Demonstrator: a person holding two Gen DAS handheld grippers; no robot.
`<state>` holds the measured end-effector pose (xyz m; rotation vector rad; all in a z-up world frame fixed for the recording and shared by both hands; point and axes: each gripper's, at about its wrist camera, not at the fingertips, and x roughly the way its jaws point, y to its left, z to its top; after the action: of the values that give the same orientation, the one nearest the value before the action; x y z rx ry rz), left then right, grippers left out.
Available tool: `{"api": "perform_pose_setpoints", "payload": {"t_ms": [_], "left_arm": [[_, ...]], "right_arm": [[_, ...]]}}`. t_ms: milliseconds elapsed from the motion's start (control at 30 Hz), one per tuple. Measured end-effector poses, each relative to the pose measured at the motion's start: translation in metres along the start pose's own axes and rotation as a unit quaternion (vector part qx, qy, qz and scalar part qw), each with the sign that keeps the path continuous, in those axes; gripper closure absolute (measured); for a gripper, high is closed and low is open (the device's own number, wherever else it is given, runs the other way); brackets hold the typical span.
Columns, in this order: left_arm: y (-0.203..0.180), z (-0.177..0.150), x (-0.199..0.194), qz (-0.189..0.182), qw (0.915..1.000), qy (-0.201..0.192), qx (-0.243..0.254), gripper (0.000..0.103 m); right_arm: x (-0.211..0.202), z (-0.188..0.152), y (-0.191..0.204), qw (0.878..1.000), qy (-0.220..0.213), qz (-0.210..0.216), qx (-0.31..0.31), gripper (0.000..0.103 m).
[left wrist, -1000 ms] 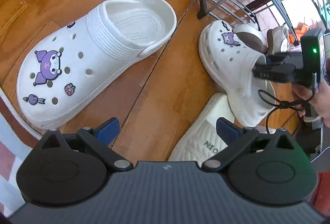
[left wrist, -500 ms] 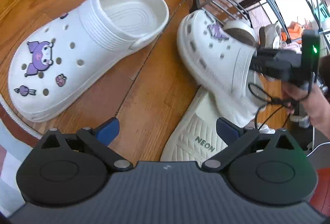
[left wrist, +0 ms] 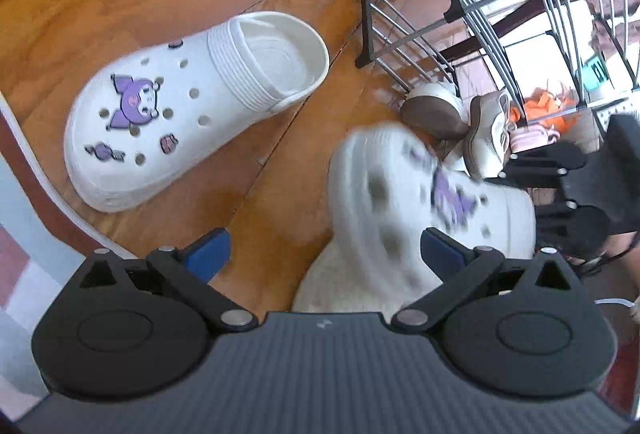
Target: Organize scattered shoes
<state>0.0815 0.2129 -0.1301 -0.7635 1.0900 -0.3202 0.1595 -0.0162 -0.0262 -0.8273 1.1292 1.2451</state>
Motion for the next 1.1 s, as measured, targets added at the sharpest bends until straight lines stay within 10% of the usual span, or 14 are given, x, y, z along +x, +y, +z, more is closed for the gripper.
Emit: {"api": "perform_pose_setpoints", "payload": {"t_ms": [133, 233, 267, 333, 533, 600, 767, 833, 967, 1033, 1067, 1100], "left_arm": [[0.01, 0.004, 0.005, 0.003, 0.9998, 0.009, -0.014, 0.0], [0.015, 0.006, 0.002, 0.032, 0.9992, -0.006, -0.022, 0.0], [0.017, 0.007, -0.001, 0.058, 0.998, -0.018, -0.018, 0.0], [0.018, 0.007, -0.002, 0.06, 0.9978, -0.022, -0.017, 0.0], [0.019, 0.008, 0.006, 0.022, 0.9995, 0.008, -0.02, 0.0], [0.016, 0.008, 0.008, 0.029, 0.9995, 0.011, -0.011, 0.0], [0.02, 0.011, 0.012, 0.042, 0.9989, 0.016, -0.017, 0.0], [0.023, 0.007, 0.008, 0.05, 0.9985, 0.016, -0.015, 0.0], [0.025, 0.008, 0.019, 0.073, 0.9971, 0.02, -0.01, 0.0], [0.026, 0.008, 0.024, 0.093, 0.9953, 0.027, -0.007, 0.0], [0.026, 0.007, 0.028, 0.12, 0.9924, 0.029, 0.002, 0.0], [0.027, 0.007, 0.029, 0.126, 0.9916, 0.029, 0.004, 0.0]], "right_arm": [[0.03, 0.05, 0.038, 0.988, 0.061, 0.003, -0.141, 0.093], [0.055, 0.083, 0.081, 0.946, 0.101, -0.042, -0.306, 0.089], [0.061, 0.091, 0.093, 0.928, 0.11, -0.059, -0.352, 0.082], [0.063, 0.096, 0.09, 0.926, 0.086, -0.105, -0.351, 0.033], [0.05, 0.091, 0.012, 0.969, 0.074, -0.219, -0.081, 0.018], [0.046, 0.07, -0.031, 0.968, 0.083, -0.199, 0.126, 0.017], [0.05, 0.012, -0.083, 0.886, 0.04, -0.029, 0.462, 0.017], [0.062, -0.01, -0.087, 0.841, 0.017, 0.045, 0.539, 0.017], [0.103, -0.023, -0.083, 0.79, -0.002, 0.124, 0.601, 0.016], [0.128, -0.032, -0.082, 0.741, -0.012, 0.166, 0.651, 0.038], [0.137, -0.029, -0.08, 0.727, -0.033, 0.176, 0.663, 0.04], [0.136, -0.019, -0.08, 0.747, -0.035, 0.16, 0.644, 0.041]]}}
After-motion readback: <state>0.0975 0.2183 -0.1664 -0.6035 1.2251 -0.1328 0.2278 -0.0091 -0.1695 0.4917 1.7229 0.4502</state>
